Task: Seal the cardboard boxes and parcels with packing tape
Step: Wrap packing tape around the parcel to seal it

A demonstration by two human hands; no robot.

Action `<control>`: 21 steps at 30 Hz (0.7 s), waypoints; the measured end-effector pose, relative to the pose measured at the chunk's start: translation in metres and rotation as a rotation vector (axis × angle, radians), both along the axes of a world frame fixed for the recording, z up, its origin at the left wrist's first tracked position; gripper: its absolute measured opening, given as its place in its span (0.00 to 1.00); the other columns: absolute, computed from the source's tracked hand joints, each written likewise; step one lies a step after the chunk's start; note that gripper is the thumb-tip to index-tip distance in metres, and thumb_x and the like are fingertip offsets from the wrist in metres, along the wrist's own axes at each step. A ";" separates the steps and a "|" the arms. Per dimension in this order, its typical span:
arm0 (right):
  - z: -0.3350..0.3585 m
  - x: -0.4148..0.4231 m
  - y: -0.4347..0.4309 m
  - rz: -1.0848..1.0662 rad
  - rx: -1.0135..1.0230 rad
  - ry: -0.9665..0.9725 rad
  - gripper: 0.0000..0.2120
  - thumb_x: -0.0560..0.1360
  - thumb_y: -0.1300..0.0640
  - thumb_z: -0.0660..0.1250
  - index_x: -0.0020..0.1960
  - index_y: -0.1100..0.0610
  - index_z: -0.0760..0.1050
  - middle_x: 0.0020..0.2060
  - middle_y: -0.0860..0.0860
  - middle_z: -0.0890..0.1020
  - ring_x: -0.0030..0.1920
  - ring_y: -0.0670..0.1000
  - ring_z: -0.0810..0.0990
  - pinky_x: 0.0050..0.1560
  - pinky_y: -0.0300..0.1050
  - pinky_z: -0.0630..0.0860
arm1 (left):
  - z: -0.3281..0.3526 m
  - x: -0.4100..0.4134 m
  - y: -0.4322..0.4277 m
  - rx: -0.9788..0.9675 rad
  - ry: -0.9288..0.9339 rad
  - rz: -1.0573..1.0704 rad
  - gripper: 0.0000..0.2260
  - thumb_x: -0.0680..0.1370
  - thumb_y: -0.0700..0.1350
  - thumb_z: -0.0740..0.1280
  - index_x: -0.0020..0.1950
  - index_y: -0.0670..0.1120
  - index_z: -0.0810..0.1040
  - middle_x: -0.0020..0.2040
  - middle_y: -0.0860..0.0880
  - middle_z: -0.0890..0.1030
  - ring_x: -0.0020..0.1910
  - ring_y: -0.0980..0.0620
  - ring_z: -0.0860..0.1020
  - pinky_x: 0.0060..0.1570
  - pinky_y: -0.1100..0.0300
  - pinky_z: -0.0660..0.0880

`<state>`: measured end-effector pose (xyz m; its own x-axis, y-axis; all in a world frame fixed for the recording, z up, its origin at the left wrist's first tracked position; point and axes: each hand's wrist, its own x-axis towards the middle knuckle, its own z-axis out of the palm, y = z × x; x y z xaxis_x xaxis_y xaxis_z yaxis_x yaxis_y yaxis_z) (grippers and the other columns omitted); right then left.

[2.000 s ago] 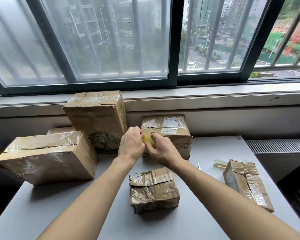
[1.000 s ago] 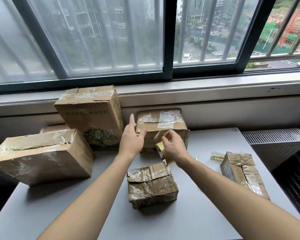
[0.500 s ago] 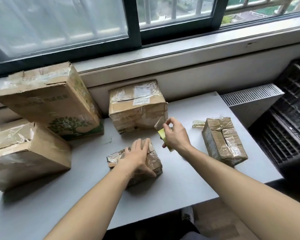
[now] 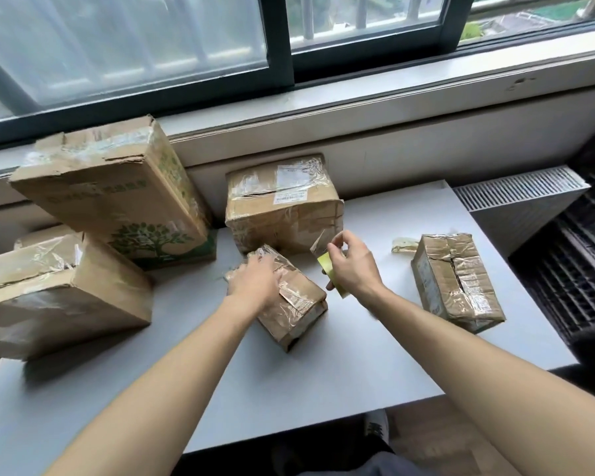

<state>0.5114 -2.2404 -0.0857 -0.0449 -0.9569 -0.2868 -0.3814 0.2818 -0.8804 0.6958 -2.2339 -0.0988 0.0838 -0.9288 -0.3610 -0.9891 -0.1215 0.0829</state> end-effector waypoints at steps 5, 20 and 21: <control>-0.005 -0.004 0.002 0.003 -0.002 0.012 0.07 0.82 0.53 0.60 0.46 0.54 0.70 0.41 0.58 0.81 0.26 0.59 0.83 0.23 0.57 0.74 | -0.014 -0.044 -0.011 0.189 0.288 0.635 0.52 0.74 0.73 0.59 0.80 0.44 0.35 0.79 0.40 0.33 0.79 0.39 0.37 0.74 0.38 0.50; -0.005 -0.018 -0.010 0.031 -0.029 0.068 0.06 0.80 0.54 0.60 0.47 0.55 0.72 0.35 0.52 0.79 0.31 0.55 0.82 0.28 0.43 0.69 | -0.046 -0.035 0.011 0.147 -0.020 -0.391 0.55 0.70 0.65 0.70 0.81 0.50 0.36 0.80 0.46 0.36 0.80 0.44 0.41 0.73 0.35 0.53; -0.003 -0.015 -0.011 0.034 -0.064 0.104 0.07 0.80 0.53 0.61 0.47 0.55 0.73 0.34 0.48 0.78 0.35 0.54 0.80 0.33 0.44 0.69 | -0.045 -0.026 0.012 0.163 -0.046 -0.550 0.55 0.69 0.64 0.72 0.80 0.53 0.36 0.80 0.46 0.35 0.80 0.43 0.40 0.74 0.35 0.51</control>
